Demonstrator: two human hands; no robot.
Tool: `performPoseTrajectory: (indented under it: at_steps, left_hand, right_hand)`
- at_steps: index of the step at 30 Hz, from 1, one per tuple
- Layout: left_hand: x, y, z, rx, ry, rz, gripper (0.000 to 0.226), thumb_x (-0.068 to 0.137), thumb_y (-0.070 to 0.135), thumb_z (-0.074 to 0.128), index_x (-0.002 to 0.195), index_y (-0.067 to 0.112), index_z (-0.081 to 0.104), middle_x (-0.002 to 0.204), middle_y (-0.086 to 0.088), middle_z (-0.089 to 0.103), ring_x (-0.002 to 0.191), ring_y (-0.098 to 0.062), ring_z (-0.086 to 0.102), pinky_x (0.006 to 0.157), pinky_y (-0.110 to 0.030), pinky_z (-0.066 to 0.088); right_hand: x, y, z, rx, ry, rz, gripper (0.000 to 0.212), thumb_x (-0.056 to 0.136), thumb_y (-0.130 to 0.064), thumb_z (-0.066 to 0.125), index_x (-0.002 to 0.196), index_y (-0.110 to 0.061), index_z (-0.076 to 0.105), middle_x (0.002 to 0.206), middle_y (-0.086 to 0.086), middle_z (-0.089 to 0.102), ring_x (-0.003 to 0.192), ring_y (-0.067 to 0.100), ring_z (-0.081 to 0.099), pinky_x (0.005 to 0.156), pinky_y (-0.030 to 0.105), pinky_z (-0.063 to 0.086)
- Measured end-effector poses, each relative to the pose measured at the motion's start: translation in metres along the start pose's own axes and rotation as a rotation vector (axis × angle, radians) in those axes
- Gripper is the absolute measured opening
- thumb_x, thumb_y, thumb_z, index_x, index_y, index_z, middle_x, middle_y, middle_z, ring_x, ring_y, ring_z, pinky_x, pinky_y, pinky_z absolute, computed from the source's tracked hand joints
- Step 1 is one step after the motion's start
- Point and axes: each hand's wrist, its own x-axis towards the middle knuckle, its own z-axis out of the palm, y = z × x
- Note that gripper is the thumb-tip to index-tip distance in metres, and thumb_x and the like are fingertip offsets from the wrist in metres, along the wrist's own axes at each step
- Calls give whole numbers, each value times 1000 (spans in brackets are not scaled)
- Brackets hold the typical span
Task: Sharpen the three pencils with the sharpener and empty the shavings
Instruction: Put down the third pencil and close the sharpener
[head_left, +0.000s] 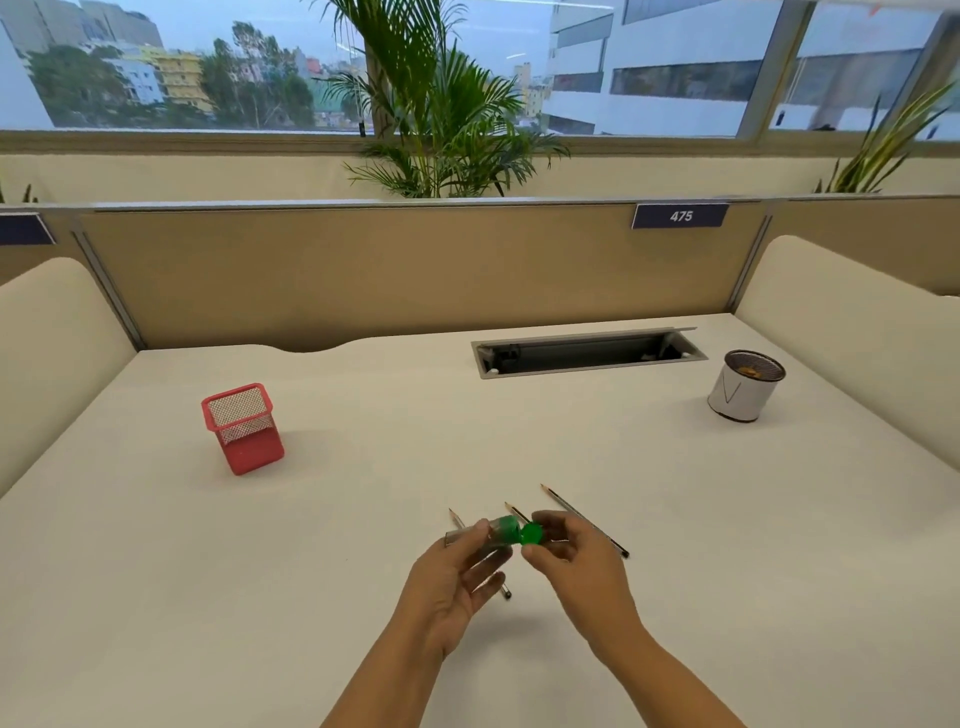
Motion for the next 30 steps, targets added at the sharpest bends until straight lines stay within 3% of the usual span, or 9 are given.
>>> performPoseTrajectory:
  at_steps: [5, 10, 14, 17, 20, 22, 25, 30]
  left_hand:
    - [-1, -4, 12, 115, 53, 53, 23, 75, 13, 72, 95, 5, 63, 92, -15, 72, 86, -27, 68, 75, -36, 53]
    - [5, -9, 35, 113, 63, 86, 26, 74, 9, 72, 97, 4, 62, 94, -14, 71, 85, -26, 66, 73, -35, 53]
    - [9, -25, 71, 39, 67, 106, 22, 75, 4, 70, 94, 0, 61, 79, -13, 72, 76, -25, 66, 74, -34, 54]
    - [14, -41, 107, 14, 43, 111, 18, 74, 2, 69, 88, 0, 57, 75, -14, 72, 69, -24, 67, 73, -34, 55]
    - [18, -54, 130, 56, -4, 124, 26, 75, 6, 69, 97, -4, 60, 82, -15, 72, 74, -26, 69, 78, -39, 55]
    - [19, -60, 145, 207, -44, 137, 29, 81, 15, 66, 104, -2, 64, 89, -14, 72, 78, -25, 68, 81, -39, 55]
    - [18, -67, 168, 383, -79, 154, 24, 91, 21, 55, 103, 3, 65, 86, -11, 70, 72, -21, 64, 69, -31, 52]
    - [17, -76, 185, 461, 32, 235, 22, 94, 18, 48, 101, 3, 63, 79, -7, 66, 64, -15, 57, 61, -24, 46]
  right_hand:
    - [4, 1, -13, -7, -18, -60, 29, 82, -3, 65, 94, -29, 62, 85, -12, 66, 83, -1, 62, 66, -1, 46]
    - [23, 8, -37, -41, -67, -83, 20, 83, -7, 65, 99, -19, 70, 90, -9, 68, 84, -2, 62, 65, 1, 47]
    - [42, 14, -72, -34, -125, -117, 21, 83, -10, 66, 100, -21, 69, 94, -9, 69, 89, -1, 63, 67, -1, 46]
    - [60, 18, -108, 0, -198, -107, 20, 84, -13, 65, 98, -27, 68, 96, -10, 71, 91, 2, 65, 78, 10, 51]
    - [73, 22, -133, 28, -249, -90, 20, 86, -14, 63, 101, -27, 70, 99, -10, 72, 92, 4, 67, 84, 21, 55]
    - [81, 24, -148, 3, -239, -123, 19, 87, -16, 63, 99, -27, 71, 94, -15, 71, 88, -7, 66, 79, 13, 53]
    - [90, 31, -163, -59, -246, -166, 18, 88, -17, 61, 99, -23, 74, 85, -24, 67, 81, -21, 60, 72, 1, 45]
    - [91, 35, -169, -90, -261, -223, 17, 90, -15, 59, 100, -20, 72, 81, -21, 67, 76, -16, 61, 66, -1, 44]
